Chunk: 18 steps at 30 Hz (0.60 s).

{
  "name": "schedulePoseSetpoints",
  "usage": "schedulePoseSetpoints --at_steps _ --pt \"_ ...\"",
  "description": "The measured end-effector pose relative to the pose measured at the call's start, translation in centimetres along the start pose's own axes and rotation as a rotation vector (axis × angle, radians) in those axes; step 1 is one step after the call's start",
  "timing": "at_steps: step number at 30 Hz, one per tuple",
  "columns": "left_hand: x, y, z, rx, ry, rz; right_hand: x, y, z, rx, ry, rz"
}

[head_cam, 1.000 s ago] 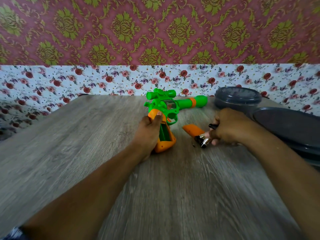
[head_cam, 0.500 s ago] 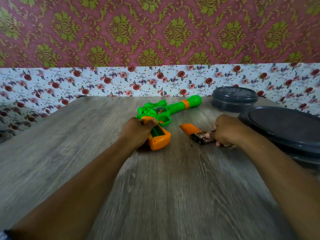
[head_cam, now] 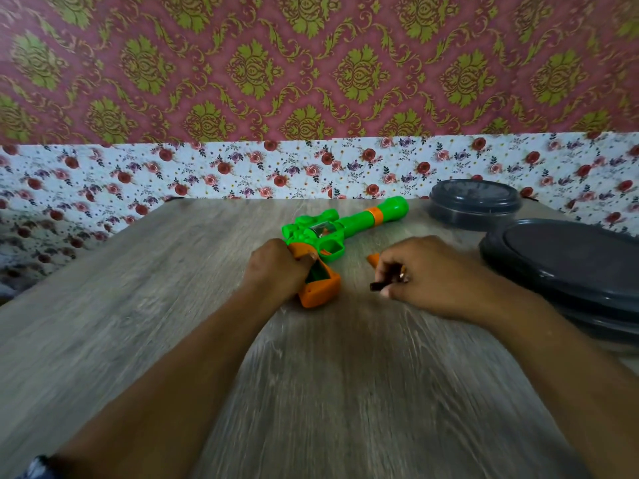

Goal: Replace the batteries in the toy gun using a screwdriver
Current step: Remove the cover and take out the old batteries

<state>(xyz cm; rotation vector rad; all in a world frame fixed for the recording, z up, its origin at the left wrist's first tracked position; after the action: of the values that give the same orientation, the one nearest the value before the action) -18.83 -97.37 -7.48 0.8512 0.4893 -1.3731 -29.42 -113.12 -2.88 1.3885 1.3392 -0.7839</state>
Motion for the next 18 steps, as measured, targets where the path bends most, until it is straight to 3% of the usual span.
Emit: schedulePoseSetpoints --at_steps 10,18 --pt "-0.6 -0.4 0.6 0.005 0.028 0.017 3.4 -0.2 -0.5 -0.050 0.000 -0.221" --pt "-3.2 -1.4 2.8 0.164 -0.104 0.257 3.4 -0.9 0.1 -0.056 0.171 -0.386"
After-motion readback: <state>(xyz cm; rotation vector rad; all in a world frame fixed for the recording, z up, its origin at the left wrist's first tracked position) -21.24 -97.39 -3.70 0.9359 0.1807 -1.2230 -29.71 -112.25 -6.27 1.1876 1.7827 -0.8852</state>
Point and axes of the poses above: each hand's wrist, its own y-axis towards the middle knuckle, its own x-axis out of the palm, z = x × y, the point moved 8 cm from there along y, towards the middle knuckle, and after that the axes turned 3 degrees about z, right-handed, at the moved point
